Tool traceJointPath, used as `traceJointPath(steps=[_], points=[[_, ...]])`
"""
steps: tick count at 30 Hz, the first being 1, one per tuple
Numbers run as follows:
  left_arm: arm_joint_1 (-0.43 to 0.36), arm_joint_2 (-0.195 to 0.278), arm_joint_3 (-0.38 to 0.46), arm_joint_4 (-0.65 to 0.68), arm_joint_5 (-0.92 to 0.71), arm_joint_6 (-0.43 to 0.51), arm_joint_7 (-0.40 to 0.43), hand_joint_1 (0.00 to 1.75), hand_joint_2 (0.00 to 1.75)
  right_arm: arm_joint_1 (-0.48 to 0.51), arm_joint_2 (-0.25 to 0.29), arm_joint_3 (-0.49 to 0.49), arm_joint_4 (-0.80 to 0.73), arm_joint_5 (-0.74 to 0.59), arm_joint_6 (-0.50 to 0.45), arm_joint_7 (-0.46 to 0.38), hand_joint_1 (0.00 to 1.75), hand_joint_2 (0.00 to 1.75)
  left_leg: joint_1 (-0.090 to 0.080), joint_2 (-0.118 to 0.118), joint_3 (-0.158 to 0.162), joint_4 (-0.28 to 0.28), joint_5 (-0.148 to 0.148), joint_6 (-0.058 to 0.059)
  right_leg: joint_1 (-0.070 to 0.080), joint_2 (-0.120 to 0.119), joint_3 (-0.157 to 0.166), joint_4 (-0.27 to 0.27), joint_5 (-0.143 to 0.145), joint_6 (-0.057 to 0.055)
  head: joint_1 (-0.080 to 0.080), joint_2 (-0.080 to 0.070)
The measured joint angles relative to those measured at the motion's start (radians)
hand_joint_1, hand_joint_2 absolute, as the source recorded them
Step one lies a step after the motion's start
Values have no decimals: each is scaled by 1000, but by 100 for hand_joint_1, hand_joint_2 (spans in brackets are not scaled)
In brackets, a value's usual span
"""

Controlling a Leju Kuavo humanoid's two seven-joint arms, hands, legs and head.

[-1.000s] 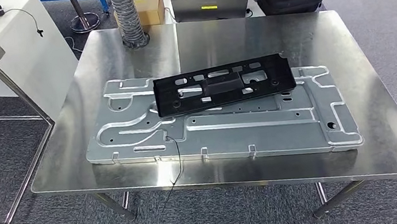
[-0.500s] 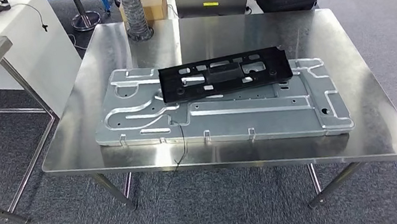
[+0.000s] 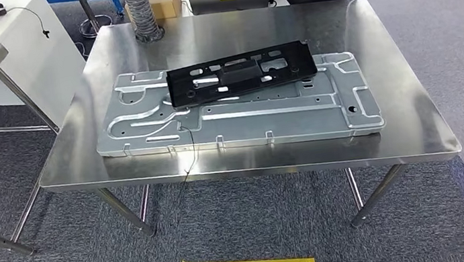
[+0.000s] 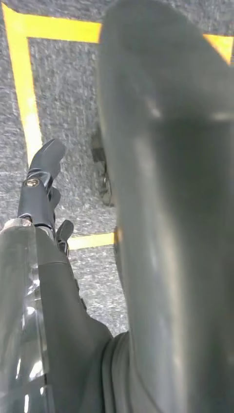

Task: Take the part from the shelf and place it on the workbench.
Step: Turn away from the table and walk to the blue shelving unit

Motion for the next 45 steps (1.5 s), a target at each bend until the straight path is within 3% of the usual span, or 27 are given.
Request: traceJointPath(steps=[2,3,4,6,8,10,12,13,15,17,18,19,20,21,23,24,27,29,32,33,35,37,39,40,42,44,45], points=[[0,0,0,0,0,0,0,0,0,-1,7,0,55,-3,-20,11,0,0,1,0,-30,124,-72,-3,5,-1,-26,2,19,-5,0,0],[1,0,0,0,0,1,0,0,0,-1,10,0,78,-4,-27,18,0,0,1,0,-28,155,-76,-2,8,-1,-39,4,28,-6,0,0],[1,0,0,0,0,1,0,0,0,-1,14,0,99,-5,-33,26,0,0,0,0,-9,152,-60,0,11,-1,-53,6,36,-6,0,0],[0,0,0,0,1,2,0,0,0,-1,22,0,136,-5,-45,41,0,0,-2,0,78,46,-8,12,15,0,-76,10,53,-5,0,0],[-2,1,0,0,1,3,0,0,0,-2,32,0,171,-5,-55,57,0,0,-7,0,177,-100,5,27,20,1,-89,12,69,1,0,0],[-3,3,-1,0,0,4,0,0,0,-4,42,0,201,-6,-65,70,0,0,-11,0,211,-166,1,36,19,0,-94,11,85,12,0,0],[-3,2,-3,0,-3,4,1,0,0,-7,52,0,227,-8,-76,81,0,0,-11,2,200,-175,19,46,16,1,-98,10,90,25,0,0],[-3,2,-5,0,-5,5,2,0,0,-7,58,0,238,-9,-82,86,0,0,-9,4,193,-179,30,54,14,1,-105,23,72,30,0,0],[-4,1,-9,0,-9,6,5,0,0,-8,70,0,261,-10,-88,94,0,0,-7,6,171,-184,54,65,11,1,-134,106,-15,38,0,0],[-4,1,-14,0,-10,7,7,0,0,-11,82,0,279,-9,-92,101,0,0,-7,7,143,-180,73,66,9,1,-167,235,-97,44,0,0],[-4,1,-16,0,-11,7,7,0,0,-12,87,0,287,-9,-94,104,0,0,-7,8,128,-177,82,65,7,1,-170,279,-106,47,0,0],[-4,1,-19,0,-11,7,8,0,0,-12,92,0,293,-9,-96,106,0,0,-7,8,113,-171,89,63,5,1,-158,291,-94,50,0,0],[-3,1,-20,0,-12,8,9,0,0,-13,95,0,298,-9,-97,108,0,0,-6,8,98,-164,96,60,3,1,-130,271,-68,52,0,0],[-3,1,-22,0,-12,8,9,0,0,-14,98,0,301,-9,-97,110,0,0,-5,8,83,-155,102,56,0,0,-82,212,-41,54,0,0],[-4,1,-23,0,-12,9,10,0,0,-19,101,0,307,-9,-97,114,0,0,-6,8,59,-137,109,47,0,2,15,67,-31,51,0,0],[-4,1,-24,0,-12,9,10,0,0,-20,104,0,311,-9,-97,116,0,0,-6,8,51,-129,113,41,3,2,45,17,-39,46,0,0],[-3,1,-25,0,-11,9,10,0,0,-19,110,0,318,-9,-96,121,0,0,-5,7,41,-121,125,21,7,2,45,-9,-40,22,0,0],[-1,1,-25,0,-10,10,10,0,0,-20,112,0,322,-9,-96,122,0,0,-3,4,24,-81,80,9,4,-2,32,-10,-24,3,0,0],[0,1,-25,0,-8,10,9,0,0,-22,116,0,329,-8,-91,132,0,0,2,2,-29,98,-51,-1,8,-4,1,-9,1,-8,0,0],[1,1,-25,0,-6,11,8,0,0,-22,118,0,332,-7,-88,139,0,0,3,2,-35,145,-67,-2,10,-4,-11,-7,9,-9,0,0],[2,1,-25,0,-4,12,5,0,0,-22,124,1,340,-4,-85,156,0,0,5,2,0,140,-40,0,12,-4,-36,-1,23,-7,0,0],[0,1,-25,0,-6,12,4,0,0,-22,132,2,348,-2,-88,174,0,0,6,1,92,17,8,8,13,-3,-58,8,35,-2,0,0],[-4,2,-25,0,-9,12,4,0,0,-23,142,3,357,1,-94,190,0,0,2,-1,172,-109,11,17,15,-4,-71,14,47,8,0,0],[-6,2,-25,0,-10,13,5,0,0,-23,148,4,361,3,-96,197,0,0,-1,-2,187,-141,5,22,15,-4,-73,14,53,14,0,0],[-6,2,-25,0,-11,13,7,0,0,-23,157,4,369,7,-99,208,0,0,-2,-1,185,-158,11,34,13,-4,-77,13,65,27,0,0],[-6,2,-25,0,-11,13,8,0,0,-21,164,5,374,9,-100,212,0,87,-1,2,173,-166,29,51,10,-1,-88,36,38,38,0,0],[-7,2,-25,0,-12,13,8,0,0,-20,166,5,376,10,-100,214,0,131,0,4,165,-169,39,58,9,1,-101,71,0,43,0,0]])
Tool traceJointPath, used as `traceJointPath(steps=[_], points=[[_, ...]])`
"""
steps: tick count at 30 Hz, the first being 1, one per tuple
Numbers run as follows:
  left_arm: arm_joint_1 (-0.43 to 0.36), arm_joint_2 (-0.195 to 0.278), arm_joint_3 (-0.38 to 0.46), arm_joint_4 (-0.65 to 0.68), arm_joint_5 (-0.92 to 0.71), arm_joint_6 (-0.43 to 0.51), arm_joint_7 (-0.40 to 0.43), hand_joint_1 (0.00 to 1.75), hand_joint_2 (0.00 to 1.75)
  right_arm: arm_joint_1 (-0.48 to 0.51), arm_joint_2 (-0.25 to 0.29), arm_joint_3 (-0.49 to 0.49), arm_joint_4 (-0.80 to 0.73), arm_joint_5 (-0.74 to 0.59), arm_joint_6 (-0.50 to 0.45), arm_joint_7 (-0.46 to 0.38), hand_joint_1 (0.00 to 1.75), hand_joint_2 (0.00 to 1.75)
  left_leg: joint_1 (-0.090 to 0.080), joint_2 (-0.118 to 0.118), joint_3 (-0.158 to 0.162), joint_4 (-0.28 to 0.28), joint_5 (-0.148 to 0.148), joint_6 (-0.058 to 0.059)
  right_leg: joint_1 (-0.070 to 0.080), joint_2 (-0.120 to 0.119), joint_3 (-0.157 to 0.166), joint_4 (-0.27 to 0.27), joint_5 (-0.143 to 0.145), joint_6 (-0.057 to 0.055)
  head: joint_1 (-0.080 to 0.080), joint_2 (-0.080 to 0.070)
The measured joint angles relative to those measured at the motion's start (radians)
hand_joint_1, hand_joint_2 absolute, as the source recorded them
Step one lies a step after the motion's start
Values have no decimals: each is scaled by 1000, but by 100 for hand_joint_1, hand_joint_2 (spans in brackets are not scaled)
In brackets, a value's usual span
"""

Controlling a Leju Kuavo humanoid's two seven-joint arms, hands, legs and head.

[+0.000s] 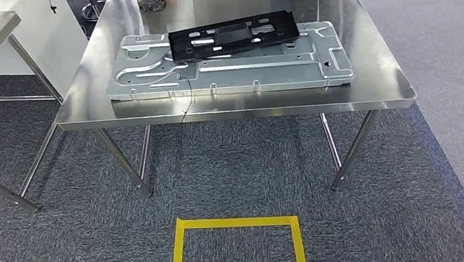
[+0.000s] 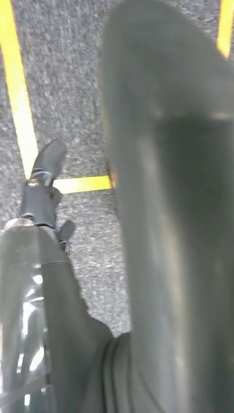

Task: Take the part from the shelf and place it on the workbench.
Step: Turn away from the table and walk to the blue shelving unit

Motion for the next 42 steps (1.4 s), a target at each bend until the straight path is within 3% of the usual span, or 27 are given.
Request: traceJointPath(steps=[1,3,4,5,7,9,10,12,14,16,18,19,20,21,23,25,26,29,31,33,34,35,36,38,39,41,42], points=[[0,0,0,0,0,0,1,0,0,1,2,0,2,2,0,6,0,175,-1,1,-11,1,9,5,-1,0,-17,55,-49,4,0,0],[1,0,0,0,0,-1,2,0,0,1,5,4,7,14,0,28,0,175,-3,2,-36,3,25,8,-1,0,-48,180,-123,11,0,0],[2,1,0,0,0,-1,2,0,0,1,7,7,9,19,0,40,0,175,-3,2,-48,6,33,7,-1,0,-48,215,-127,13,0,0],[3,1,0,0,1,-1,2,0,0,1,9,11,12,25,-1,49,0,175,-3,2,-61,9,39,5,-1,0,-33,215,-108,13,0,0],[4,1,0,0,1,-1,2,0,0,0,12,16,16,30,-1,57,0,175,-3,2,-82,19,48,1,-1,0,47,116,-50,10,0,0],[3,1,0,0,1,-1,-1,0,0,-3,13,18,18,33,-2,60,0,175,-5,2,-96,29,56,-7,4,0,141,-27,-38,-1,0,0],[3,1,0,0,1,-1,-2,0,0,-4,14,19,19,34,-2,60,0,175,-6,3,-100,32,61,-12,7,0,170,-76,-44,-7,0,0],[3,1,0,0,1,-1,-3,0,0,-4,15,20,20,34,-1,60,0,175,-7,4,-103,34,73,-22,10,0,174,-98,-47,-19,0,0],[5,2,0,0,1,-1,-4,0,0,-4,18,23,23,34,0,60,0,175,-6,1,-112,52,57,-33,5,-3,165,-101,-35,-35,0,0],[5,3,0,0,1,-1,-4,0,0,-4,20,26,26,35,2,60,0,87,-3,-2,-141,134,-16,-44,2,-7,149,-101,-21,-48,0,0],[5,3,0,0,2,-2,-4,0,0,-5,22,30,28,37,4,60,0,0,0,-2,-187,277,-104,-51,3,-7,125,-93,-8,-52,0,0],[6,3,0,0,2,-2,-4,0,0,-5,22,32,29,37,4,61,0,0,2,-3,-201,333,-126,-53,3,-7,111,-87,-2,-52,0,0],[7,3,0,0,2,-2,-3,0,0,-4,22,34,30,37,4,63,0,0,4,-2,-195,351,-123,-54,3,-7,99,-81,3,-51,0,0],[7,3,0,0,2,-3,-2,0,0,-4,23,34,31,38,4,66,0,0,6,-2,-171,329,-102,-54,3,-7,88,-75,7,-49,0,0],[6,3,0,0,2,-3,1,0,0,-4,24,36,33,40,4,78,0,0,8,-3,-76,191,-52,-51,3,-6,69,-61,14,-43,0,0],[4,3,0,0,2,-4,4,0,0,-5,26,38,35,45,5,89,0,0,7,-6,-3,65,-36,-44,4,-5,55,-50,21,-32,0,0],[3,3,0,0,2,-5,5,0,0,-5,26,39,36,47,6,93,0,44,5,-7,9,39,-39,-40,5,-5,50,-47,27,-25,0,0],[5,2,0,0,2,-6,6,0,0,-4,27,41,38,50,12,101,0,175,4,-6,-10,33,-19,-18,3,-3,37,-39,30,-4,0,0],[4,2,0,0,2,-6,7,0,0,-2,28,42,40,50,17,105,0,175,5,-2,-33,29,2,-2,0,-1,14,18,-35,4,0,0],[4,2,0,0,3,-6,8,0,0,-2,29,42,42,50,20,111,0,175,0,-1,-62,29,24,6,0,-1,-20,136,-131,7,0,0],[4,2,0,0,3,-6,8,0,0,-2,29,42,43,50,21,115,0,175,-2,0,-77,30,35,7,1,-1,-30,191,-157,7,0,0],[5,3,0,0,4,-6,8,0,0,-3,30,42,44,50,22,120,0,175,-5,0,-93,32,47,7,1,-1,-27,222,-156,6,0,0],[5,3,0,0,4,-6,8,0,0,-3,30,42,45,50,24,124,0,175,-7,0,-110,34,58,7,3,-1,-7,220,-134,3,0,0],[5,3,0,0,5,-6,8,0,0,-4,30,42,47,50,29,135,0,175,-9,0,-139,40,78,5,8,-1,80,122,-72,-7,0,0],[4,2,0,0,6,-7,8,0,0,-6,29,43,47,50,32,141,0,175,-11,0,-149,43,87,3,13,-1,135,42,-63,-15,0,0],[3,2,0,0,8,-8,8,0,0,-11,28,44,48,50,36,150,0,175,-12,1,-160,45,106,-5,21,-2,211,-83,-77,-28,0,0],[3,2,0,0,9,-9,8,0,0,-12,27,45,48,50,37,153,0,175,-11,2,-162,43,116,-9,24,-3,224,-111,-84,-33,0,0]])
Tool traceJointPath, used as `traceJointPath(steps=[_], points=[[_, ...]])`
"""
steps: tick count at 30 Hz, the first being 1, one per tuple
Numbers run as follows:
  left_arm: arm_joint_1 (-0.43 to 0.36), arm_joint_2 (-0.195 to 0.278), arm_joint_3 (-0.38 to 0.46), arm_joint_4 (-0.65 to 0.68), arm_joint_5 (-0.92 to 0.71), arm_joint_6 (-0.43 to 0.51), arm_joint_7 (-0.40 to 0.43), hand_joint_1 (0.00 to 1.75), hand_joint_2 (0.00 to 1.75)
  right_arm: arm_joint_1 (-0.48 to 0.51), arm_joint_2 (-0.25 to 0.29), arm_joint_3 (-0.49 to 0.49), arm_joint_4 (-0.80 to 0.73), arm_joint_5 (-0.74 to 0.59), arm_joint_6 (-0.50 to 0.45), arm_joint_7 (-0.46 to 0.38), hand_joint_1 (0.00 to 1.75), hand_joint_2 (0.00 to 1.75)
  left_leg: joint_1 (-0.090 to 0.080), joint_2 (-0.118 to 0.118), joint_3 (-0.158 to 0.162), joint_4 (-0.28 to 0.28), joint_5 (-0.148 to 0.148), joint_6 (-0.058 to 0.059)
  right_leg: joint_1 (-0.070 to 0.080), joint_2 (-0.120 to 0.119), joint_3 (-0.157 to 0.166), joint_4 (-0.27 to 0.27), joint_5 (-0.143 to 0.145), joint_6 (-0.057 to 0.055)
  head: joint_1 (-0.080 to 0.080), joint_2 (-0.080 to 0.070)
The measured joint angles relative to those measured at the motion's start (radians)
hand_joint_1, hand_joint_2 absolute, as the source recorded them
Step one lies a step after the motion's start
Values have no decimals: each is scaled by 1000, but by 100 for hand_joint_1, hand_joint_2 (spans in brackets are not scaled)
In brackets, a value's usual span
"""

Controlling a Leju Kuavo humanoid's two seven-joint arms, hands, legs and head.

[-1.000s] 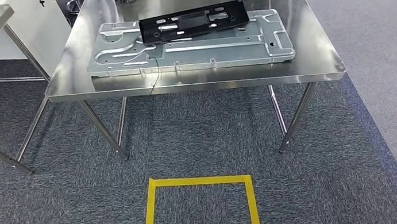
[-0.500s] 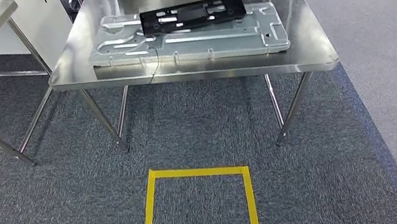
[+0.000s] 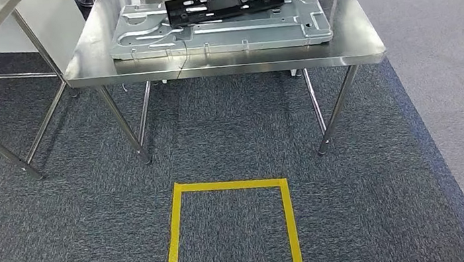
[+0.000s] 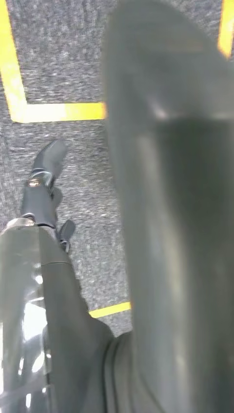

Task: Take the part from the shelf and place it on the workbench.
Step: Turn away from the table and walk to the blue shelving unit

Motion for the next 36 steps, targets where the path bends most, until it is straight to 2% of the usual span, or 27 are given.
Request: traceJointPath(steps=[2,3,4,5,6,7,8,9,10,11,12,13,14,15,17,18,19,21,22,23,24,27,28,31,33,34,36], points=[[1,1,0,0,1,-3,1,0,0,1,0,2,1,2,0,3,0,175,1,0,-3,-3,13,-10,-2,-2,-9,-9,18,-11,0,0],[3,2,0,0,2,-5,2,0,0,1,0,4,1,3,0,4,0,175,2,-3,-10,9,-5,-16,-4,-4,-19,-10,31,-18,0,0],[4,3,0,0,2,-7,3,0,0,1,1,5,2,4,0,5,0,175,3,-6,-19,37,-43,-22,-7,-6,-32,-12,45,-24,0,0],[5,4,0,0,3,-9,5,0,0,1,2,6,2,5,0,5,0,175,5,-8,-33,86,-99,-27,-9,-8,-48,-12,59,-28,0,0],[5,4,0,0,3,-10,7,0,0,1,2,7,2,5,0,5,0,175,8,-9,-47,151,-156,-33,-9,-8,-66,-10,71,-30,0,0],[6,4,0,0,3,-11,9,0,0,1,2,9,3,5,0,5,0,175,12,-9,-57,220,-196,-38,-9,-9,-84,-8,84,-29,0,0],[6,4,0,0,3,-12,11,0,0,1,3,11,3,5,0,6,0,175,16,-9,-59,276,-210,-43,-10,-9,-104,-4,97,-28,0,0],[6,5,0,0,4,-12,13,0,0,1,3,12,3,6,0,7,0,175,20,-9,-51,306,-197,-47,-10,-10,-124,1,109,-25,0,0],[6,5,0,0,3,-12,15,0,0,1,3,14,3,7,0,8,0,175,25,-9,-25,301,-167,-50,-12,-10,-145,8,120,-21,0,0],[5,5,0,0,3,-13,17,0,44,1,3,16,3,8,-1,11,0,175,28,-9,16,261,-137,-52,-13,-10,-165,17,128,-17,0,0],[4,5,0,0,3,-13,19,0,87,1,3,17,3,10,-1,14,0,175,31,-9,78,189,-128,-53,-14,-9,-184,28,133,-12,0,0],[2,5,0,0,3,-13,21,0,131,2,3,19,3,12,-1,17,0,175,32,-9,142,101,-139,-52,-14,-9,-199,40,138,-7,0,0],[-1,5,0,0,3,-12,24,0,175,2,3,20,4,15,-1,19,0,175,32,-9,190,30,-159,-48,-13,-9,-209,50,143,0,0,0],[-3,5,0,0,3,-12,26,0,175,2,3,21,4,16,-1,21,0,131,29,-10,220,-18,-179,-42,-13,-9,-216,56,149,7,0,0],[-2,5,0,0,2,-11,28,0,175,3,3,22,5,18,-1,22,0,44,25,-7,218,-38,-181,-23,-19,-9,-223,61,161,22,0,0],[-1,5,0,0,2,-10,30,0,175,4,3,22,6,18,0,24,0,44,24,-6,212,-39,-173,-15,-22,-8,-229,70,154,28,0,0],[0,5,0,0,1,-10,34,0,175,6,4,22,7,19,0,25,0,87,23,-4,205,-40,-164,-6,-25,-7,-241,98,130,32,0,0],[0,5,0,0,0,-12,49,0,175,9,4,23,9,21,3,29,0,175,21,-1,186,-40,-148,3,-28,-4,-286,214,48,38,0,0],[0,5,0,0,1,-14,59,0,175,9,4,24,9,22,5,30,0,175,18,-1,177,-40,-141,5,-28,-4,-310,283,9,40,0,0],[1,5,0,0,1,-17,67,0,175,9,4,26,10,22,7,32,0,175,16,0,169,-39,-136,5,-28,-3,-325,336,-15,41,0,0],[2,5,0,0,2,-19,72,0,175,10,4,27,10,23,9,33,0,175,15,0,163,-38,-132,5,-28,-3,-332,366,-26,41,0,0],[2,5,0,0,2,-21,76,0,175,11,4,28,11,23,11,35,0,175,14,0,159,-37,-129,5,-28,-3,-330,377,-27,41,0,0],[2,5,7,-1,-7,-23,83,0,175,14,4,37,11,20,13,42,0,175,13,0,158,-35,-128,4,-26,-3,-284,308,2,35,0,0],[3,4,73,-14,-85,-32,114,0,175,34,4,113,15,-17,28,72,0,175,9,0,146,-26,-120,-12,-13,-3,-133,57,82,7,0,0],[7,4,114,-21,-132,-34,122,0,175,44,4,153,15,-46,37,80,0,175,8,-1,140,-20,-124,-25,-15,-4,-127,34,86,-5,0,0],[10,4,133,-22,-152,-35,126,0,175,47,4,171,15,-59,42,83,0,175,8,-2,132,-1,-138,-31,-18,-5,-127,29,90,-10,0,0],[19,4,170,-23,-191,-38,133,0,175,49,5,208,15,-84,51,89,0,175,12,-5,86,99,-199,-41,-20,-7,-130,24,95,-18,0,0]])
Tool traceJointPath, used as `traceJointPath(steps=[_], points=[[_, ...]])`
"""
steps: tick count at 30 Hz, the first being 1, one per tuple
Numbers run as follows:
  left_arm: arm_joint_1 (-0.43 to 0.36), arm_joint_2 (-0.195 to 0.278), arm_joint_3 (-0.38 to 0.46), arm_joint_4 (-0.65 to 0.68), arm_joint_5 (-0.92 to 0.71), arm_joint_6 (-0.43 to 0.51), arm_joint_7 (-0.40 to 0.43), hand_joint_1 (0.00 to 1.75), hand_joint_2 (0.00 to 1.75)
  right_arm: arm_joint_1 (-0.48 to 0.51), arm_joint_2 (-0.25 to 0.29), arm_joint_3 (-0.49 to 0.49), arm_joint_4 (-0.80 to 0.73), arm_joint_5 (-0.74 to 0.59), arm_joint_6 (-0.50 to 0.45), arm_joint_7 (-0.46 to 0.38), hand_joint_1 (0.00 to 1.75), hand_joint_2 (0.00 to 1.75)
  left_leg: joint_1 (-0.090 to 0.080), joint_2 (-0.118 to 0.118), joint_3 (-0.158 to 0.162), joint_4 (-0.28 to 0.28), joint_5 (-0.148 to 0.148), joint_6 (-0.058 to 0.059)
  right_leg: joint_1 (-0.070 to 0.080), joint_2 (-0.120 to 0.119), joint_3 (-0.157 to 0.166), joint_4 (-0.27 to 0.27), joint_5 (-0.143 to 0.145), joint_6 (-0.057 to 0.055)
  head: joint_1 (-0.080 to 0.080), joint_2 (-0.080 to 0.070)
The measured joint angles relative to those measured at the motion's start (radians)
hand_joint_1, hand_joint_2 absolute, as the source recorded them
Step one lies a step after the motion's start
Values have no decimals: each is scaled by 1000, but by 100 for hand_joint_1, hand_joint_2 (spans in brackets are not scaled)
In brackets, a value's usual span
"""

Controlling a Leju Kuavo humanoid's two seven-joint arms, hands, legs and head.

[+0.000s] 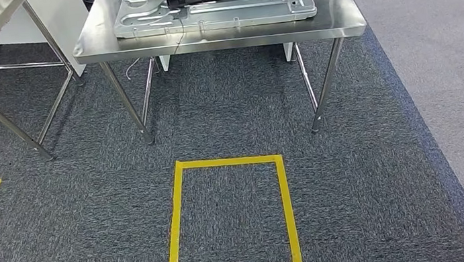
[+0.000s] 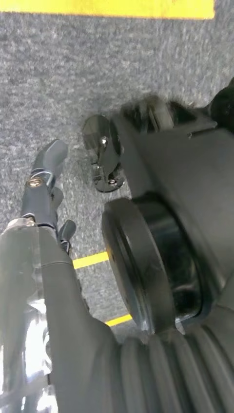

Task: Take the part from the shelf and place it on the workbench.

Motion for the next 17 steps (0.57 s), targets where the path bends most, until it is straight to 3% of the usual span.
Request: traceJointPath(steps=[2,3,4,6,8,11,13,14,16,17], points=[[14,1,38,0,-39,-5,7,0,175,1,0,37,-2,-25,7,5,0,175,4,0,-61,134,-58,-8,1,-1,-5,2,1,-2,0,0],[24,1,58,0,-60,-8,11,0,175,2,0,55,-5,-38,10,8,0,175,6,0,-76,168,-62,-11,1,-1,-7,5,2,-2,0,0],[33,3,80,0,-80,-10,14,0,175,2,0,73,-10,-51,14,10,0,175,9,0,-72,162,-46,-12,0,0,-9,8,2,-2,0,0],[47,5,120,0,-120,-12,21,0,175,2,0,109,-19,-76,22,16,0,175,13,0,-15,46,22,-13,0,0,-12,17,-1,2,0,0],[56,8,161,0,-160,-13,28,0,175,1,1,148,-31,-101,29,22,0,175,13,0,38,-72,63,-5,3,0,-18,30,-4,11,0,0],[68,9,230,-1,-222,-20,36,0,175,3,1,212,-47,-142,40,30,0,175,8,-2,43,-102,69,15,4,-1,-24,33,-1,30,0,0],[71,9,275,-5,-264,-26,43,0,175,7,3,252,-53,-168,47,37,0,175,10,-2,41,-107,77,29,-1,0,-31,50,-16,41,0,0],[72,9,296,-8,-284,-28,46,0,131,11,3,270,-55,-181,51,40,0,175,11,-1,39,-110,82,35,-2,1,-45,82,-41,46,0,0],[77,10,339,-18,-328,-31,54,0,44,23,4,308,-56,-207,59,46,0,87,11,1,32,-110,86,41,-3,3,-97,205,-114,53,0,0],[78,10,349,-21,-338,-31,56,0,0,27,4,317,-57,-214,61,47,0,58,10,2,30,-110,87,42,-4,3,-114,244,-135,55,0,0]])
